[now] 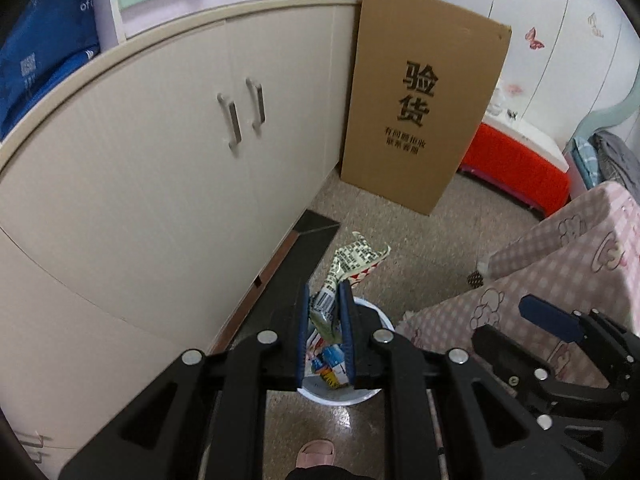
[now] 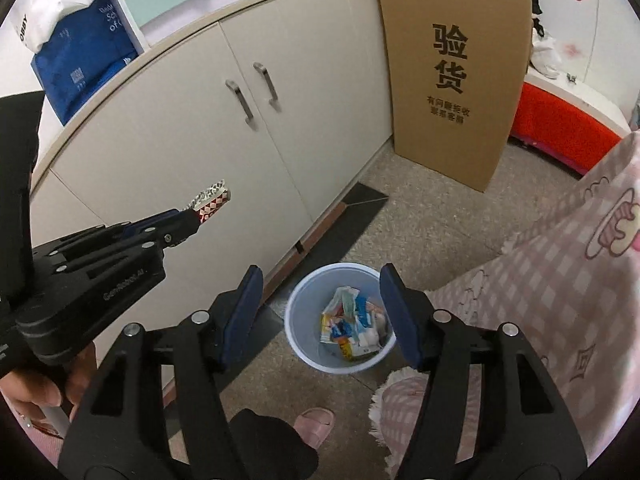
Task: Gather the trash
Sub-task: 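Carry both items over the bin and open both grippers, then move both grippers back over the red string on the table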
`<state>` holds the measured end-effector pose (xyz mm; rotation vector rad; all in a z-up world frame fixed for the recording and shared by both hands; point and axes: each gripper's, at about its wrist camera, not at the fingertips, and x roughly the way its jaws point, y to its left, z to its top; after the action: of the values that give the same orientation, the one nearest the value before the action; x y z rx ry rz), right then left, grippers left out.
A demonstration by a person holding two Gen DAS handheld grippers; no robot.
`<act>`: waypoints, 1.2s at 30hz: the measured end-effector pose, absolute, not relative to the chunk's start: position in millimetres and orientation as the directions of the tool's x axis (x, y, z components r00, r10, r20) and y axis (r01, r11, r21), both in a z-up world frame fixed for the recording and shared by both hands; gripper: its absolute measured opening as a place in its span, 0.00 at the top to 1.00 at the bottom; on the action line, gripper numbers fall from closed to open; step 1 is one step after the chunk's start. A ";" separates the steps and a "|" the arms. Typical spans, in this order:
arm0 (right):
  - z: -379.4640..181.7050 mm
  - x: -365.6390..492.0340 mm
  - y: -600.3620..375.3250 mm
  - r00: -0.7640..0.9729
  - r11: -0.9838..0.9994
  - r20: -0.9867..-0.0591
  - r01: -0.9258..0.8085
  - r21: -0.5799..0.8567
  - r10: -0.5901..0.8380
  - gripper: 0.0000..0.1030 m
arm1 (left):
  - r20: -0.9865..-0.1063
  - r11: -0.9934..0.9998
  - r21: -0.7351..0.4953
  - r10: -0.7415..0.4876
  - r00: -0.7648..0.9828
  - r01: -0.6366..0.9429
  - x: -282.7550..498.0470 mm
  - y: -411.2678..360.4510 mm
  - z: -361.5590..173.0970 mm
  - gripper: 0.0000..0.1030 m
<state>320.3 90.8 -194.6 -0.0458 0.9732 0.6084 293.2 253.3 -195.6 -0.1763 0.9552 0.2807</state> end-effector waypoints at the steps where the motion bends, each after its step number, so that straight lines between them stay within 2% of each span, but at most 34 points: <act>1: -193.5 319.5 89.6 0.419 0.837 -0.785 -0.501 0.220 0.457 0.42 | -0.825 0.950 -0.027 0.155 0.543 -0.311 294.0 252.9 -197.7 0.86; 16: -143.6 307.3 41.2 0.572 0.871 -0.682 -0.444 0.208 0.455 0.41 | -0.837 0.963 -0.026 0.126 0.532 -0.269 306.1 222.3 -195.1 0.84; 18: -139.3 307.0 33.3 0.588 0.878 -0.673 -0.431 0.210 0.449 0.41 | -0.837 0.960 -0.035 0.124 0.533 -0.278 308.8 220.8 -192.9 0.80; 20: -136.8 307.1 26.9 0.597 0.882 -0.665 -0.417 0.220 0.449 0.41 | -0.842 0.957 -0.041 0.120 0.525 -0.286 311.4 222.1 -192.1 0.61; 22: -133.7 307.1 17.9 0.604 0.885 -0.659 -0.403 0.233 0.449 0.40 | -0.844 0.956 -0.039 0.125 0.522 -0.292 313.8 220.6 -190.1 0.36; 24: -128.6 306.3 7.2 0.614 0.888 -0.649 -0.389 0.247 0.449 0.40 | -0.841 0.949 -0.033 0.143 0.521 -0.314 314.5 219.2 -186.9 0.28; 29: -111.9 301.8 -20.1 0.649 0.896 -0.620 -0.363 0.257 0.441 0.40 | -0.814 0.945 -0.074 0.127 0.567 -0.318 310.7 204.2 -168.8 0.28; 36: -89.9 293.5 -88.8 0.716 0.923 -0.582 -0.285 0.260 0.385 0.40 | -0.762 0.978 -0.086 0.060 0.645 -0.192 310.6 134.9 -129.9 0.28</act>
<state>293.5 -88.8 -89.9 0.1554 0.6781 0.3724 310.6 134.9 -129.9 -0.1646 0.8586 0.1442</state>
